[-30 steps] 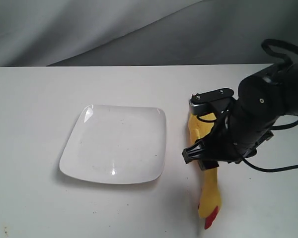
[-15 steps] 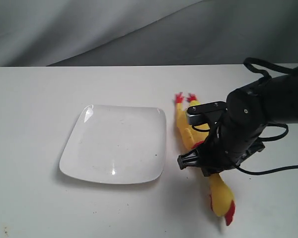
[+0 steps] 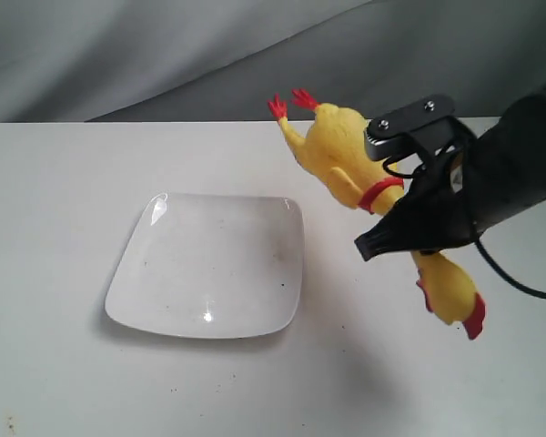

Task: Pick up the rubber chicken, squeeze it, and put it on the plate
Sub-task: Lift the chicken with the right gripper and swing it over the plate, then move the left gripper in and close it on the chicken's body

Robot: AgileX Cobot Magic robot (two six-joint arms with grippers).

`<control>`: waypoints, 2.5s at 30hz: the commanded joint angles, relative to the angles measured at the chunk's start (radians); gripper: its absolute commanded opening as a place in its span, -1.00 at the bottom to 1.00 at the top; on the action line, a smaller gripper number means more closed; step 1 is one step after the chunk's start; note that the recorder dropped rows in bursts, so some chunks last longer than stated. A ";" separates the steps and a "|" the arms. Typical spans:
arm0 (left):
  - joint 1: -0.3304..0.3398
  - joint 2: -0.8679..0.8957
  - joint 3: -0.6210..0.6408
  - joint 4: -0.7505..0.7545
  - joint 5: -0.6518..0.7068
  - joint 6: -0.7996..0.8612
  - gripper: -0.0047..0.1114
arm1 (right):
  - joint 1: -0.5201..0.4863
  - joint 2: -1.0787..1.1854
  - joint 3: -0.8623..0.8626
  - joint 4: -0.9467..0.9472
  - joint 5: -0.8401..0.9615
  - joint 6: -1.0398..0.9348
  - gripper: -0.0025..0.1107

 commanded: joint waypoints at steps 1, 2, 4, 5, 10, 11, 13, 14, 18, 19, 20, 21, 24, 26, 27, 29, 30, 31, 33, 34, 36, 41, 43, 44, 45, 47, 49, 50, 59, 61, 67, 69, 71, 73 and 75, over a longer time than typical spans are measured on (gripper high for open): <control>0.004 -0.003 0.005 -0.011 -0.014 -0.006 -0.92 | 0.004 -0.120 -0.007 0.022 0.019 -0.233 -0.96; 0.004 -0.003 0.005 -0.011 -0.014 -0.006 -0.92 | 0.004 -0.148 -0.007 0.048 0.028 -0.297 -0.96; 0.004 -0.003 0.005 -0.011 -0.014 -0.006 -0.92 | 0.004 -0.184 -0.007 0.113 0.056 -0.435 -0.96; 0.004 -0.003 0.005 -0.011 -0.014 -0.006 -0.92 | 0.004 -0.201 -0.007 0.156 0.083 -0.526 -0.96; 0.004 -0.003 0.005 -0.011 -0.014 -0.006 -0.92 | 0.004 -0.246 -0.007 0.278 0.191 -0.779 -0.96; 0.004 -0.003 0.005 -0.011 -0.014 -0.006 -0.92 | 0.004 -0.250 -0.007 0.296 0.208 -0.811 -0.96; 0.004 -0.003 0.005 0.020 -0.022 0.003 -0.92 | 0.004 -0.250 -0.007 0.321 0.213 -0.857 -0.96; 0.004 -0.003 0.005 0.056 -0.039 0.003 -0.92 | 0.004 -0.250 -0.007 0.328 0.213 -0.874 -0.96; 0.004 -0.003 0.005 0.084 -0.161 -0.003 -0.92 | 0.004 -0.250 -0.007 0.375 0.194 -0.925 -0.96; 0.004 -0.003 0.005 0.084 -0.187 -0.003 -0.92 | 0.004 -0.250 -0.007 0.388 0.189 -0.925 -0.96; 0.004 -0.003 0.005 0.084 -0.207 -0.003 -0.92 | 0.004 -0.250 -0.007 0.400 0.184 -0.925 -0.96; 0.004 -0.003 0.005 0.090 -0.232 0.006 -0.92 | 0.004 -0.250 -0.007 0.411 0.181 -0.925 -0.96; 0.004 -0.003 0.005 0.092 -0.283 0.018 -0.92 | 0.004 -0.250 -0.007 0.424 0.175 -0.925 -0.96; 0.004 -0.003 0.005 0.092 -0.290 0.018 -0.92 | 0.004 -0.250 -0.007 0.424 0.175 -0.925 -0.96; 0.004 -0.003 0.005 0.038 -0.357 -0.005 -0.92 | 0.004 -0.250 -0.007 0.429 0.171 -0.925 -0.96; 0.004 -0.003 0.005 -0.163 -0.350 -0.211 -0.92 | 0.004 -0.250 -0.007 0.432 0.152 -0.925 -0.96; 0.004 -0.003 0.005 -0.217 -0.343 -0.261 -0.92 | 0.004 -0.250 -0.007 0.434 0.143 -0.925 -0.96; 0.004 -0.003 0.005 -0.264 -0.350 -0.302 -0.92 | 0.004 -0.250 -0.007 0.449 0.133 -0.925 -0.96; 0.004 -0.003 0.005 -0.310 -0.350 -0.319 -0.92 | 0.004 -0.250 -0.007 0.459 0.129 -0.925 -0.96; 0.004 -0.003 0.005 -0.359 -0.350 -0.328 -0.92 | 0.004 -0.250 -0.007 0.459 0.129 -0.921 -0.96; 0.004 -0.003 0.005 -0.441 -0.345 -0.325 -0.92 | 0.004 -0.250 -0.007 0.459 0.129 -0.921 -0.96; 0.004 -0.003 0.005 -0.578 -0.211 -0.375 -0.85 | 0.004 -0.250 -0.007 0.500 0.125 -0.921 -0.96; 0.004 -0.003 0.005 -0.699 -0.090 -0.381 -0.60 | 0.004 -0.250 -0.007 0.502 0.123 -0.921 -0.96; 0.004 -0.003 0.005 -0.758 -0.050 -0.376 -0.45 | 0.004 -0.250 -0.007 0.505 0.122 -0.921 -0.96; 0.004 -0.003 0.005 -0.823 -0.016 -0.366 -0.27 | 0.004 -0.250 -0.007 0.513 0.122 -0.921 -0.96; 0.004 -0.003 0.005 -0.949 0.030 -0.294 0.12 | 0.004 -0.250 -0.007 0.529 0.122 -0.921 -0.96; 0.004 -0.003 0.005 -1.106 0.067 -0.193 0.38 | 0.015 -0.250 -0.007 0.533 0.120 -0.921 -0.96; 0.004 -0.003 0.005 -1.181 0.089 -0.133 0.42 | 0.024 -0.250 -0.007 0.530 0.118 -0.921 -0.96; 0.004 -0.003 0.005 -1.462 0.209 0.097 0.34 | 0.154 -0.250 -0.007 0.530 0.041 -0.869 -0.96; 0.004 -0.003 0.005 -1.469 0.214 0.106 0.34 | 0.163 -0.250 -0.007 0.530 0.034 -0.861 -0.96; 0.004 -0.003 0.005 -1.612 0.249 0.268 0.29 | 0.169 -0.250 -0.007 0.530 0.017 -0.846 -0.96; 0.004 -0.003 0.005 -1.648 0.255 0.323 0.29 | 0.169 -0.246 -0.007 0.530 0.004 -0.839 -0.96; 0.004 0.020 0.005 -1.672 0.255 0.362 0.29 | 0.169 -0.234 -0.007 0.530 -0.001 -0.839 -0.96; 0.004 0.070 0.005 -1.685 0.265 0.411 0.29 | 0.169 -0.216 -0.007 0.525 -0.006 -0.839 -0.96; 0.004 0.141 -0.036 -1.693 0.300 0.466 0.29 | 0.169 -0.197 -0.007 0.525 -0.007 -0.839 -0.96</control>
